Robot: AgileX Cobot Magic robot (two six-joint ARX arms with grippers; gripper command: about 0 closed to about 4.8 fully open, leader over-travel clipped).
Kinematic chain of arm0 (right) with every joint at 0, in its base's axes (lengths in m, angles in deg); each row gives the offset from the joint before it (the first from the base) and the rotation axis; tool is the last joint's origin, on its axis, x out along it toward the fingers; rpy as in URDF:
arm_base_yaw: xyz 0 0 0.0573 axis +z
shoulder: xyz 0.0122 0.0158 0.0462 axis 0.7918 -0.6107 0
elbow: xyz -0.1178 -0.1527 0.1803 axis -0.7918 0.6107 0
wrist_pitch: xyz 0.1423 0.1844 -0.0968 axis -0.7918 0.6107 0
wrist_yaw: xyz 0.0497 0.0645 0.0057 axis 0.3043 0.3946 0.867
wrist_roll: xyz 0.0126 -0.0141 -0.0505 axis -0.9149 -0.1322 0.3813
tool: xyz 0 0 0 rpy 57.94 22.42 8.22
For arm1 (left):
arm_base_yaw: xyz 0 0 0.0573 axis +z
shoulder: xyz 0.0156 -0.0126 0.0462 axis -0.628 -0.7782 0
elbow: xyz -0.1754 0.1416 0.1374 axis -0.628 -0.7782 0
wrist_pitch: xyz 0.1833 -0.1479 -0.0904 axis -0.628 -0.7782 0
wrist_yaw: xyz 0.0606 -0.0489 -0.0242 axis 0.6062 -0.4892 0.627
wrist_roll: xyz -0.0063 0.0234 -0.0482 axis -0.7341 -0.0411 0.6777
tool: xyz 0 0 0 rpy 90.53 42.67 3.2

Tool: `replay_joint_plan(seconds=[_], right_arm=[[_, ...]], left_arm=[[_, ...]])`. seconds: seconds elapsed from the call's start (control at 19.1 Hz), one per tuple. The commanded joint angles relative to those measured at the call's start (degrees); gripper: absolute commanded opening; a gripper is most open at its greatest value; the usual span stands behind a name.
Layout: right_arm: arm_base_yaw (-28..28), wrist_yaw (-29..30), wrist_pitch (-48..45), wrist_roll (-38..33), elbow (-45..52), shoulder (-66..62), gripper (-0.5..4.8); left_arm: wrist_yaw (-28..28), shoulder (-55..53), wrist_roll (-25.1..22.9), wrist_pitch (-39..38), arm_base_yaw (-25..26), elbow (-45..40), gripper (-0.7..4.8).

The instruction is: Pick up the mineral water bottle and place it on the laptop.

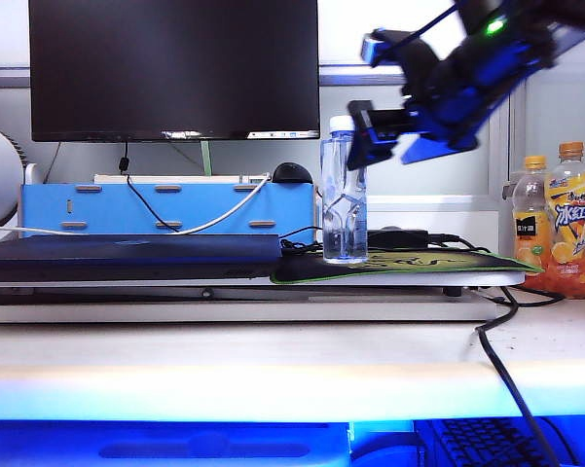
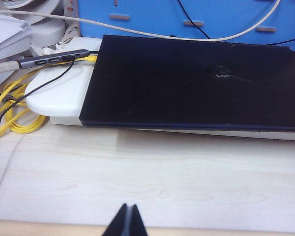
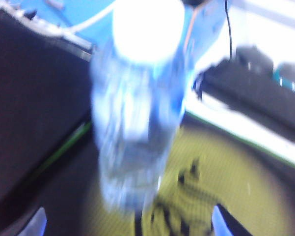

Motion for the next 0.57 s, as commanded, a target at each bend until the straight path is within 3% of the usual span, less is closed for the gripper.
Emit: replay_joint_plan(seconds=[0.05, 0.57], right_arm=[[0.1, 0.9, -1.5, 0.2, -5.5, -4.3, 4.79], [0.4, 2.8, -5.3, 0.6, -11.8, -14.7, 4.79]], left_arm=[[0.0, 0.1, -0.1, 0.0, 0.0, 0.0, -0.02], [0.0, 0.1, -0.1, 0.0, 0.0, 0.0, -0.02]])
